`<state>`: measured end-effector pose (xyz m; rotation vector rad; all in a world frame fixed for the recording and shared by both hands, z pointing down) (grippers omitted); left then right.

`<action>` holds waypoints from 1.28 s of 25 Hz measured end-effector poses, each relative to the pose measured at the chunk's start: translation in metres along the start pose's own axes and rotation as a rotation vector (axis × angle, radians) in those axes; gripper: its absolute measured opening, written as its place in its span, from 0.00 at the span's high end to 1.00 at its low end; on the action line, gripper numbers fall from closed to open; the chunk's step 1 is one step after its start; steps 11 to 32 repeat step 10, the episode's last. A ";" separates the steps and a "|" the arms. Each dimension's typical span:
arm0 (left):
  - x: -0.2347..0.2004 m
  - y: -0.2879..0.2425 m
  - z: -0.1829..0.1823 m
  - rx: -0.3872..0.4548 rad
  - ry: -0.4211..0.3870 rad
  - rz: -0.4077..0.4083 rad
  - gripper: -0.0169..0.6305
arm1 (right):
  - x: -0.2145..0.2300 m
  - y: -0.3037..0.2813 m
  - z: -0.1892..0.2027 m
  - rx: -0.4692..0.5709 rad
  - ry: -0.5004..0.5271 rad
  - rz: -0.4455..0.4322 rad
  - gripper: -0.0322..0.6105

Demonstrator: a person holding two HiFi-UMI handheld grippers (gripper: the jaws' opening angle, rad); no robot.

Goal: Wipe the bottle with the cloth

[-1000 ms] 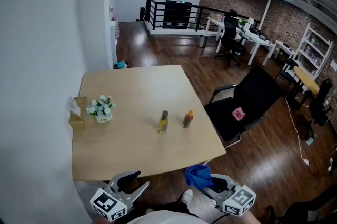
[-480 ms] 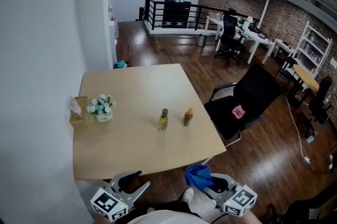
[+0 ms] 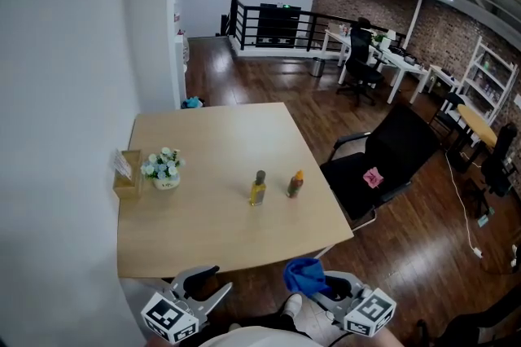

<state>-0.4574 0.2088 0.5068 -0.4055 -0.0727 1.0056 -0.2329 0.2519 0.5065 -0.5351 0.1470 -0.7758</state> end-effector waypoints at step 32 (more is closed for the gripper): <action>0.006 0.005 0.001 0.002 -0.007 0.000 0.70 | -0.008 0.003 0.001 -0.006 0.013 -0.008 0.75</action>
Point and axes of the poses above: the fingertips, and each gripper's own axes: y backward along the fingers, x to its right, z out of its underside, the point moved 3 cm from there along y, backward along the fingers, and after that the axes turned 14 degrees about -x, right-handed, at the moved point
